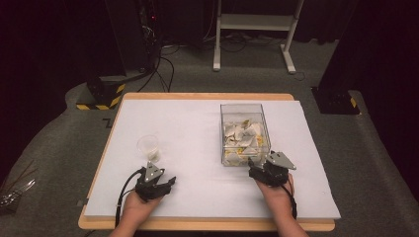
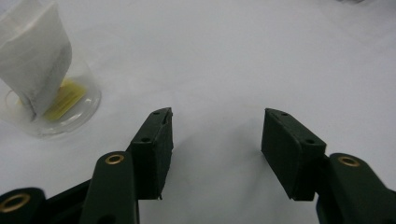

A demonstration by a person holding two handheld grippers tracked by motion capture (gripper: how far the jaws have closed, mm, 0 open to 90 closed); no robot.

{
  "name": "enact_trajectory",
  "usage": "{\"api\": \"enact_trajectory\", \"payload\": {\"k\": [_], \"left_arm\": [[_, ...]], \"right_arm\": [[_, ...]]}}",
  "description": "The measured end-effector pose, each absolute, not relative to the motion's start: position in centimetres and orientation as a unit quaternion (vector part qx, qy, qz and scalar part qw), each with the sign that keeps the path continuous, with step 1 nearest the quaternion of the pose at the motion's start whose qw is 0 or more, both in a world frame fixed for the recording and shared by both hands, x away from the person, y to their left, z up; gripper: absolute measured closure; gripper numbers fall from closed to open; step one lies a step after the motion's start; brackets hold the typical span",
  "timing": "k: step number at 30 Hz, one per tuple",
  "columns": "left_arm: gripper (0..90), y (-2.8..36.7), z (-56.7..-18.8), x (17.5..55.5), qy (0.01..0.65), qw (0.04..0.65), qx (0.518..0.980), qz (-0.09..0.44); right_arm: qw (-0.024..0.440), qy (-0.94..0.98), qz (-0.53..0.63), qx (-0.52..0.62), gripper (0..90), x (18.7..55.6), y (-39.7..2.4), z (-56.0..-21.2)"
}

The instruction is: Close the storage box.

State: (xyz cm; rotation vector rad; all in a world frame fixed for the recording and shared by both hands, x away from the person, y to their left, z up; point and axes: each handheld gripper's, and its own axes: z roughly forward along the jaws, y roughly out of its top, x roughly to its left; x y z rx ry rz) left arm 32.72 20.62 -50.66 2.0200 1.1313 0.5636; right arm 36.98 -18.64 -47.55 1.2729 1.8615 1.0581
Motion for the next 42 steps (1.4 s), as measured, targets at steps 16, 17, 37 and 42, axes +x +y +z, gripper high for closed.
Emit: {"api": "enact_trajectory", "payload": {"k": [16, 17, 37, 42], "left_arm": [[43.7, 20.6, -50.7, 32.7, 0.441, 0.371, 0.787, 0.219], [43.7, 20.6, -50.7, 32.7, 0.440, 0.371, 0.787, 0.219], [43.6, 20.5, -50.7, 32.7, 0.439, 0.369, 0.790, 0.218], [43.5, 20.5, -50.7, 32.7, 0.442, 0.368, 0.789, 0.218]], "right_arm": [[0.332, 0.686, 0.399, 0.510, 19.0, 39.6, -18.5, -47.6], [0.332, 0.685, 0.399, 0.512, 19.3, 39.7, -18.5, -47.6], [0.315, 0.696, 0.394, 0.510, 29.6, 37.6, -21.1, -47.7], [0.313, 0.700, 0.385, 0.513, 31.0, 36.5, -22.9, -48.0]]}}
